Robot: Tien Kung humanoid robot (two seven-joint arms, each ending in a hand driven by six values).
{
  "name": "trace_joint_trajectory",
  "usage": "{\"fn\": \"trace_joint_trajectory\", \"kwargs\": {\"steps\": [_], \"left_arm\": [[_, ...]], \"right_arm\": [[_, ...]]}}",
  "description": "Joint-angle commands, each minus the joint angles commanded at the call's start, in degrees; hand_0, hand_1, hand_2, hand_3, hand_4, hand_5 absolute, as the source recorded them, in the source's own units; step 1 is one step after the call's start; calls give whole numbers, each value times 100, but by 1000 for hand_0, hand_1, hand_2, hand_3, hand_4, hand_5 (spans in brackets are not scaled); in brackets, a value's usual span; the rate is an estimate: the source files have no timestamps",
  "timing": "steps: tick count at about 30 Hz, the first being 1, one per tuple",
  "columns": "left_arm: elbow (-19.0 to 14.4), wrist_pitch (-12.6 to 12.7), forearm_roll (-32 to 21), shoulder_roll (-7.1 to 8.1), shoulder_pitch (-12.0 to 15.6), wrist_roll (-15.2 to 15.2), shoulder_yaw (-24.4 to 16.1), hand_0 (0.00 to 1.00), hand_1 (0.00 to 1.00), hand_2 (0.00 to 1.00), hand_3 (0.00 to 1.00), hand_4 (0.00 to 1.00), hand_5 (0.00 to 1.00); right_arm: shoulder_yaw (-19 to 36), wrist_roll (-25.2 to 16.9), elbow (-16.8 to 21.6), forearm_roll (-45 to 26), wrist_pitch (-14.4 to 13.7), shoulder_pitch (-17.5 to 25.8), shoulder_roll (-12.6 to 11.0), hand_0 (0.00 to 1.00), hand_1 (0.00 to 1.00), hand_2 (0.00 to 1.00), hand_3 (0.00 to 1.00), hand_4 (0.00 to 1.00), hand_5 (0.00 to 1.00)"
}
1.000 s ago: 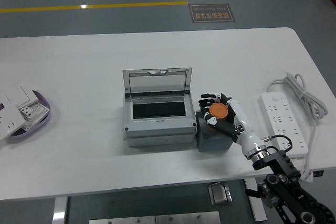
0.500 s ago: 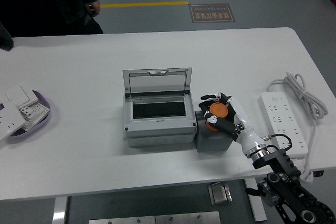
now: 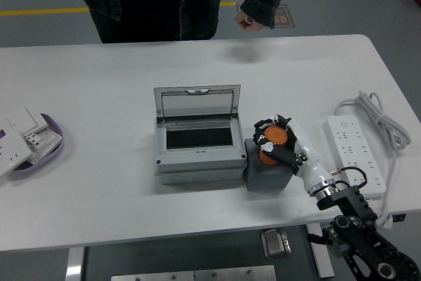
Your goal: Pick up the cylinder from the cube,place it in the box,flap close box
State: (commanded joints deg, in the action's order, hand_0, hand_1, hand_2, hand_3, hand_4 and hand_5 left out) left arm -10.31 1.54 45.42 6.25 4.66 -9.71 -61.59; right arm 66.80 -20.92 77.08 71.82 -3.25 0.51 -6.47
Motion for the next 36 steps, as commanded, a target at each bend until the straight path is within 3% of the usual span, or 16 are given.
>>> {"fn": "trace_joint_trajectory", "kwargs": {"steps": [9, 16, 17, 18, 22, 23, 28, 29, 31, 36], "left_arm": [[0, -1, 20, 13, 5, 0, -12, 607, 637, 585, 642, 705, 195], [0, 2, -1, 20, 31, -15, 17, 607, 637, 586, 642, 704, 198], [0, 3, -7, 21, 34, -17, 25, 608, 637, 587, 645, 710, 211], [0, 2, -13, 23, 37, -19, 33, 608, 637, 587, 645, 710, 211], [0, 2, -18, 31, 40, -26, 50, 608, 637, 587, 645, 710, 211], [0, 2, -19, 34, 42, -28, 54, 608, 637, 589, 647, 720, 238], [0, 7, -34, 54, 61, -49, 71, 608, 637, 589, 647, 720, 238], [0, 9, -32, 59, 65, -54, 68, 608, 637, 590, 649, 726, 243], [0, 11, -41, 67, 71, -61, 74, 608, 637, 590, 649, 726, 243], [0, 14, -82, 116, 71, -93, 127, 609, 637, 590, 650, 728, 246]], "right_arm": [[-38, 128, 475, 273, -215, -100, -145, 316, 346, 318, 297, 3, 2], [-809, 660, 1055, 1007, -375, -578, -295, 312, 338, 315, 296, 2, 2], [-937, 767, 1094, 1152, -372, -692, -284, 229, 293, 312, 291, 2, 2], [-1061, 869, 1118, 1300, -363, -804, -267, 229, 293, 312, 291, 2, 2], [-1451, 1321, 1144, 1949, -230, -1241, -183, 229, 293, 312, 291, 2, 2], [-1531, 1442, 1141, 2136, -186, -1350, -174, 68, 195, 304, 280, 2, 2], [-2068, 1900, 1055, 2870, -47, -1910, -162, 68, 195, 304, 280, 2, 2], [-2166, 1980, 1031, 3022, -22, -2023, -145, 13, 169, 304, 279, 2, 2], [-2303, 2128, 986, 3279, 40, -2211, -109, 13, 169, 304, 279, 2, 2], [-2655, 2665, 925, 4034, 338, -2714, -92, 6, 169, 302, 278, 2, 2]]}}
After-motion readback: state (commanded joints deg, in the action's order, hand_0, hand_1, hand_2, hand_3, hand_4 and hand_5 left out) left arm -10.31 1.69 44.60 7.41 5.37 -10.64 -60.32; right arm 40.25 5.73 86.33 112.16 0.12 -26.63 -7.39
